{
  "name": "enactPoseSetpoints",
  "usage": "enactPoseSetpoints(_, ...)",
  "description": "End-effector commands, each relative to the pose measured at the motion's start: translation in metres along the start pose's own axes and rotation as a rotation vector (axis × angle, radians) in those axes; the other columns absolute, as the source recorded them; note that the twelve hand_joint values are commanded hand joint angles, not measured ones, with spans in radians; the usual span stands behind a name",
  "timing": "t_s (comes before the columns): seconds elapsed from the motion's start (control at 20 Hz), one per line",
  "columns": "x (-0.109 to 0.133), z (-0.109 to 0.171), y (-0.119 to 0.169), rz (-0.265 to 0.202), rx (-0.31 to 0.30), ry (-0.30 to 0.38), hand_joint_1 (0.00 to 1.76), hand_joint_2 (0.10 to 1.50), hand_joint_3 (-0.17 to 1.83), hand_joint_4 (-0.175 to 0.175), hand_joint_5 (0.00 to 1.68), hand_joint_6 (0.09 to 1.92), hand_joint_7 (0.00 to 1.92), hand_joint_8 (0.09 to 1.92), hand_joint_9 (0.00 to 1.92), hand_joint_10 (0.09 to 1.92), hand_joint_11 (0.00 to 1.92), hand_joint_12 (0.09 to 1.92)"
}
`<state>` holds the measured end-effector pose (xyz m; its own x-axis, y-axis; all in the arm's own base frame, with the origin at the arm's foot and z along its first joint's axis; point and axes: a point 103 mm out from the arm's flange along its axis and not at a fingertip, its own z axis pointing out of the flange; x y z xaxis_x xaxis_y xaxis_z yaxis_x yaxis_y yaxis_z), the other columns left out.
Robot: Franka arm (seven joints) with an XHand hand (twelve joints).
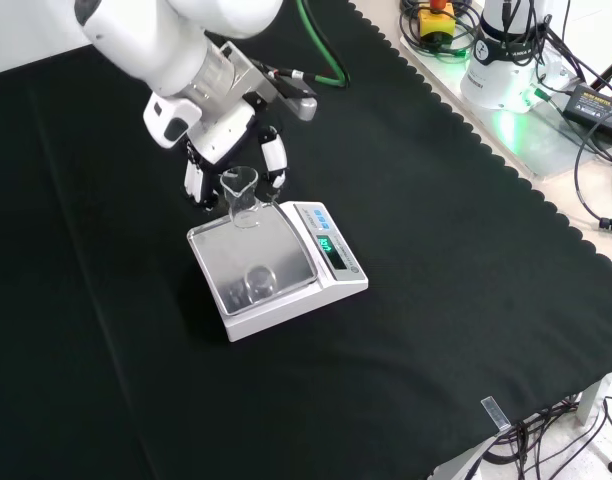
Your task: Put the beaker on the electronic balance.
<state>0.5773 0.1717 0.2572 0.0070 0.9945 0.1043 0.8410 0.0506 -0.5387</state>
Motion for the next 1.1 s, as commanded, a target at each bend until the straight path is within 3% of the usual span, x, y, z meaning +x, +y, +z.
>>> enactPoseSetpoints(0.05,0.019,0.016,0.022,-0.022,0.069,-0.019,1.32,0.61,0.93,-0.175,0.68,0.92,0.68,0.93,1.04,0.63,1.24,0.66)
enactPoseSetpoints(0.7,0.019,0.038,0.042,0.062,0.108,-0.047,1.32,0.61,0.93,-0.175,0.68,0.92,0.69,0.94,1.04,0.64,1.24,0.66)
enactPoseSetpoints(0.8,-0.001,0.038,0.040,0.049,0.106,-0.024,1.32,0.61,0.93,-0.175,0.68,0.92,0.69,0.94,1.04,0.64,1.24,0.66)
enactPoseSetpoints(1.0,-0.004,0.039,0.039,0.043,0.104,-0.022,1.32,0.61,0.93,-0.175,0.68,0.92,0.69,0.94,1.04,0.65,1.24,0.66)
enactPoseSetpoints(1.1,0.003,0.042,0.039,0.068,0.107,-0.034,1.32,0.61,0.93,-0.175,0.68,0.92,0.69,0.94,1.03,0.65,1.24,0.66)
